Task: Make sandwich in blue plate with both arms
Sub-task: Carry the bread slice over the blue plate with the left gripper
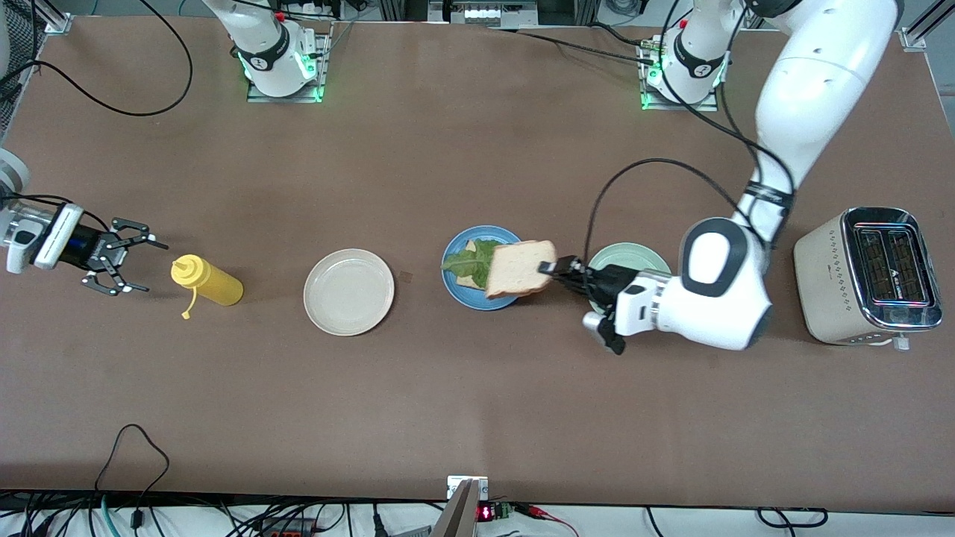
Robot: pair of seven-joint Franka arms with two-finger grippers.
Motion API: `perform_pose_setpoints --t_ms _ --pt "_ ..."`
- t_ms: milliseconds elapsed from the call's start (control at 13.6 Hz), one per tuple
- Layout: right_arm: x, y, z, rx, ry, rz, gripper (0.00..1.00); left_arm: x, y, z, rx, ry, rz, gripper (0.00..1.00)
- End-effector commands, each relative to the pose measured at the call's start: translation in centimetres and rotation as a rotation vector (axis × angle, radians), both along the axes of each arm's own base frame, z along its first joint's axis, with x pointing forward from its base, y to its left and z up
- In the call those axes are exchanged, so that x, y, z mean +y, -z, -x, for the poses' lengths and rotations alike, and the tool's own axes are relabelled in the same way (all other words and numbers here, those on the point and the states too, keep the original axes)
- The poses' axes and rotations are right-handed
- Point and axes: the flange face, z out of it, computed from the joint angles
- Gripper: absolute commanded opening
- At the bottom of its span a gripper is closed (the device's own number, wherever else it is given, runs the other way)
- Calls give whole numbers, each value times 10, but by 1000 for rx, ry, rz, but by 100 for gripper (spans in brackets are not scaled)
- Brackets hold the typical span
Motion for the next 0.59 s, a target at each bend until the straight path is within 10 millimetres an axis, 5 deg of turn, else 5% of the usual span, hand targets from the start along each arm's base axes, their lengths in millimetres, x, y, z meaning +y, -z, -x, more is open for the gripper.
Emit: perform_pose_setpoints --t_ms 0,220,367,441,514 --pt "-1 -70 -14 87 25 174 100 -24 26 24 11 -72 65 0" --pt "32 -141 -33 216 116 366 100 -29 85 48 -18 -32 123 0" --pt "59 -169 -39 341 233 424 100 -25 107 54 -7 -26 128 3" --pt "69 -180 -41 395 299 457 100 -22 113 54 3 -31 123 18" --pt "89 -194 -46 447 370 497 100 -19 118 53 1 -32 118 85"
